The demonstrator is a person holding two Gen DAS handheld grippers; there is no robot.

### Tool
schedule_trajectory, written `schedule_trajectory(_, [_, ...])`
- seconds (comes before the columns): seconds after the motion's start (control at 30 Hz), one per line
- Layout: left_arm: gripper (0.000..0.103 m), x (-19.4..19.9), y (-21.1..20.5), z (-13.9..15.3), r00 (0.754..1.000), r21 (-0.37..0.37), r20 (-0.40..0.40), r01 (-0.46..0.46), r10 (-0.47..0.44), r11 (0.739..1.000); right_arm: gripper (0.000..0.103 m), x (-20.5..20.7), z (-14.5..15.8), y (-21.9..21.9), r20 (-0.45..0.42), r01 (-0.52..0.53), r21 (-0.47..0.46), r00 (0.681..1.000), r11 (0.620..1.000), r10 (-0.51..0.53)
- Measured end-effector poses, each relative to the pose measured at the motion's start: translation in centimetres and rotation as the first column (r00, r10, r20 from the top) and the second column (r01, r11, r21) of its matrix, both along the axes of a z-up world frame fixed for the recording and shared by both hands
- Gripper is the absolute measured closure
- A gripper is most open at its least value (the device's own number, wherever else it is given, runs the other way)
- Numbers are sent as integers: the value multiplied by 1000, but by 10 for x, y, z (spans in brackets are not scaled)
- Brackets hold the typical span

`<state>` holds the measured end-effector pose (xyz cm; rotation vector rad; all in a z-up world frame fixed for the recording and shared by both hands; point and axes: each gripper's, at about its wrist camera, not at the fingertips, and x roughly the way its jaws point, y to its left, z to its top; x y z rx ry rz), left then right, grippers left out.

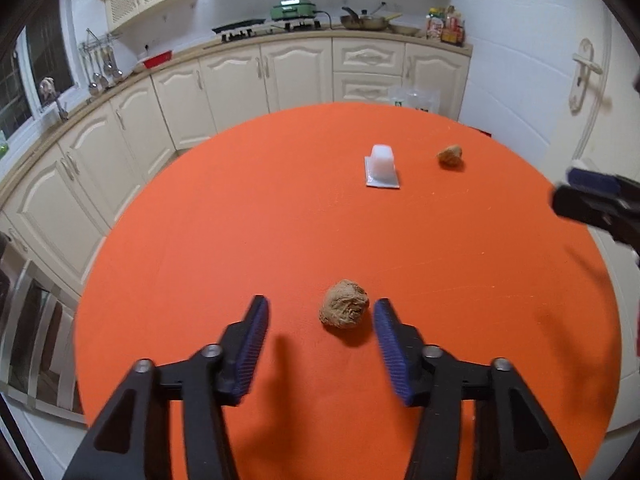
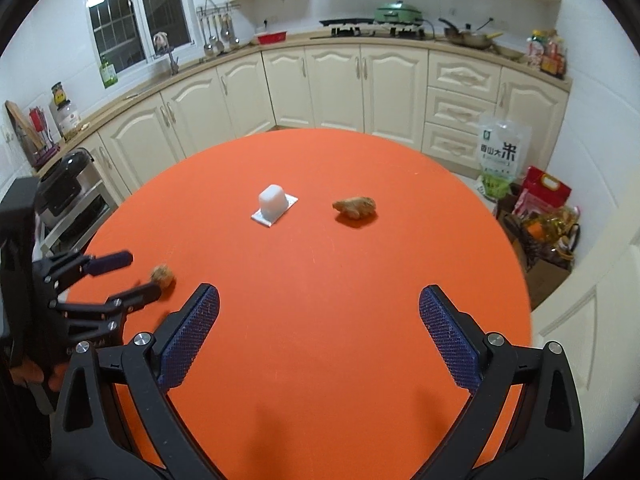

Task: Collect trash
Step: 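Grasp the round brown lump with the left tool while the right tool grasps the tan lump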

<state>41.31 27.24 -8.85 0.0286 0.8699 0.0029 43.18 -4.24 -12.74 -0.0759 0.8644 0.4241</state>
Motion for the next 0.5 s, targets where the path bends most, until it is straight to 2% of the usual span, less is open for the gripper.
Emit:
schedule_trajectory(0.1, [66,18,4,-4,999,-8,-17,36,-36,999,3,21,-8,7,-16,10,3,1000,1000,-10])
schedule_trajectory(0.2, [69,20,9,-5,998,17,6,69,-69,997,2,42,-17,13,-33,17,2,999,1000,-17])
schedule_trajectory(0.3, [83,28,14,-5,995,-2,5,103,-103,995,2,62,-26,16,-46,22,-11,999,1000,-23])
schedule_trajectory(0.4, [83,32,20,-6,993,16,14,114,-114,993,2,80,-36,20,-61,31,-23,998,999,-32])
schedule_trajectory(0.5, [83,31,28,-8,994,3,25,106,-106,994,3,93,-43,23,-59,35,-48,998,998,-38])
